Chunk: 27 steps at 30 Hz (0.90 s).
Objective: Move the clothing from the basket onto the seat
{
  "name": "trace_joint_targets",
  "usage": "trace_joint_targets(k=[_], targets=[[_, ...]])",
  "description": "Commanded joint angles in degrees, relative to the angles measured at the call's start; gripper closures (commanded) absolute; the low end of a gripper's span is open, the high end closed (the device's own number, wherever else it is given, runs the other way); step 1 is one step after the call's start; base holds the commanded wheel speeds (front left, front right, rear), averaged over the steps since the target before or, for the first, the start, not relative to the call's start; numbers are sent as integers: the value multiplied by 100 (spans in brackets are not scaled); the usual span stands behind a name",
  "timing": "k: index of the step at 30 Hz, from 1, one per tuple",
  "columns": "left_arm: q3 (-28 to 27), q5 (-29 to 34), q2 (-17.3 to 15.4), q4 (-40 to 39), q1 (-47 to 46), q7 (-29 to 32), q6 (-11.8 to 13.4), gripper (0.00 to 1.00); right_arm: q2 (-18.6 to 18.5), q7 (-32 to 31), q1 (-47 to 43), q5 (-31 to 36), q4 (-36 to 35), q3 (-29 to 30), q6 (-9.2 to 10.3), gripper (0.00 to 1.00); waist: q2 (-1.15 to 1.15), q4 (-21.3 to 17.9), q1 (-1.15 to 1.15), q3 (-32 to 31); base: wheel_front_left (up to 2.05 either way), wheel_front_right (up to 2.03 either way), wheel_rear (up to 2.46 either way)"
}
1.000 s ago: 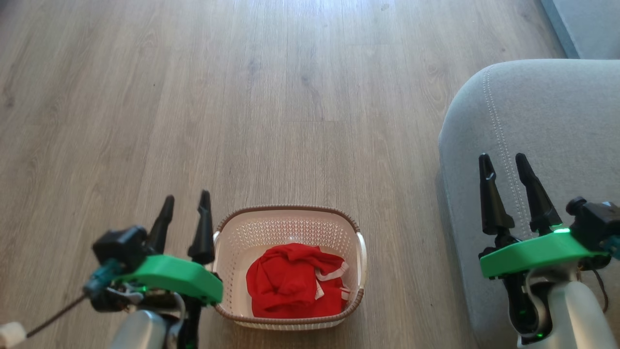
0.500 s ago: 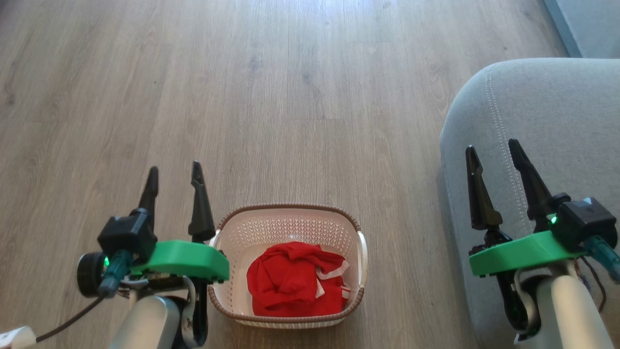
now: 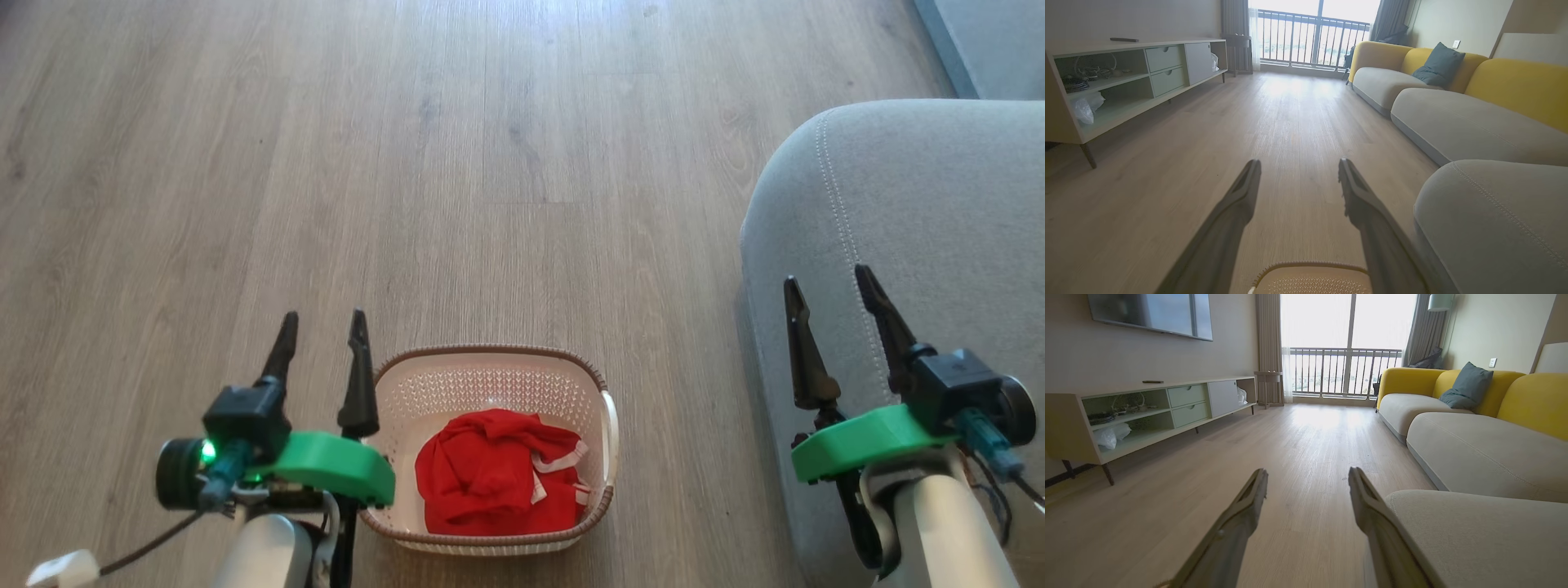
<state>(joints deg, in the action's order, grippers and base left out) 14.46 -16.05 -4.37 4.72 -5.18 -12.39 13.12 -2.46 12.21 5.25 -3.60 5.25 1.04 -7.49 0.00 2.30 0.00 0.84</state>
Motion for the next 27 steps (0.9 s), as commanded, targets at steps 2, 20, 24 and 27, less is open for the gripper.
trace_joint_targets(k=[2,20,24,27], targets=[[-195,316,31,-34,-159,-94,-143,0,-41,110,146,233,-84,-95,0,0,0,-10,0,5,0,0,0],[-280,941,147,667,-115,-261,-615,0,-43,279,183,713,822,-127,0,0,0,-60,0,31,0,0,0],[-251,895,148,670,-138,-261,-614,0,-43,279,219,725,831,-113,0,0,0,-61,0,43,0,0,0],[-230,856,148,682,-144,-261,-620,0,-43,279,233,744,829,-100,0,0,0,-64,0,52,0,0,0]])
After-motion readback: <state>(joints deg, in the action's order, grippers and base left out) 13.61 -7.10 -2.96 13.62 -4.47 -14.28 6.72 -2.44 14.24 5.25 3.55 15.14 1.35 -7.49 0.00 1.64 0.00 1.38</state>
